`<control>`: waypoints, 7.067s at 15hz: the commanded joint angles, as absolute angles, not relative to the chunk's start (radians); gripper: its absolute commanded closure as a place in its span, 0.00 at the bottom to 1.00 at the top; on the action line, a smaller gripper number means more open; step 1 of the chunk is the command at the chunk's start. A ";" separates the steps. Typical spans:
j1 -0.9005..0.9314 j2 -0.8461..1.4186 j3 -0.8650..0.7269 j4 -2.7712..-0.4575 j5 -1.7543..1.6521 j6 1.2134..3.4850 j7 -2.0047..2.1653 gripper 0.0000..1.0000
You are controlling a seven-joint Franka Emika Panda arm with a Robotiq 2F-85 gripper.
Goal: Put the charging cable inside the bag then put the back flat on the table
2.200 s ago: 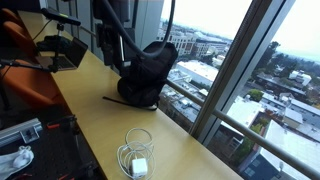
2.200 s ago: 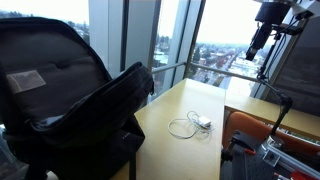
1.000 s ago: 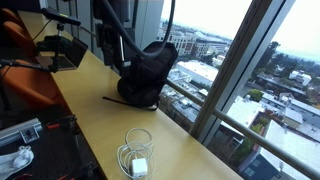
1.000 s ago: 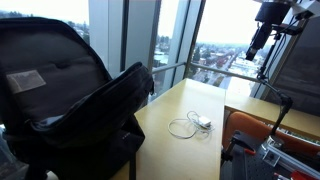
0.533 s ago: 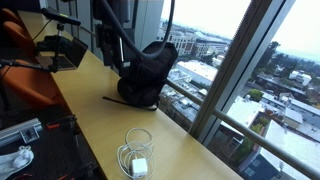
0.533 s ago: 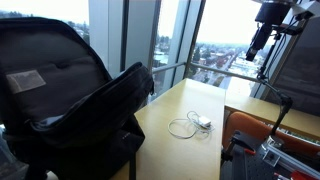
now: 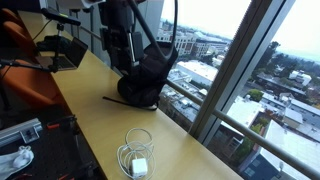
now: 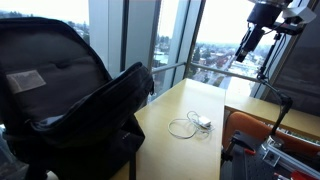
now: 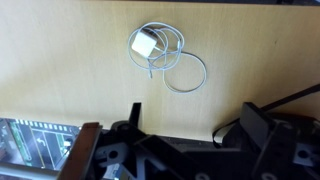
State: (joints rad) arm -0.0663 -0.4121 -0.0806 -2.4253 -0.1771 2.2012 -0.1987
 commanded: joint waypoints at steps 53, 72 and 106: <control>-0.145 0.616 -0.201 -2.071 -0.122 2.665 -0.063 0.00; -0.076 0.481 -0.245 -2.192 -0.202 2.611 0.038 0.00; -0.067 0.540 -0.253 -2.119 -0.212 2.598 0.051 0.00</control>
State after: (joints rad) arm -0.0658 0.5373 -0.2546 -2.1335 -0.1849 2.6092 0.0388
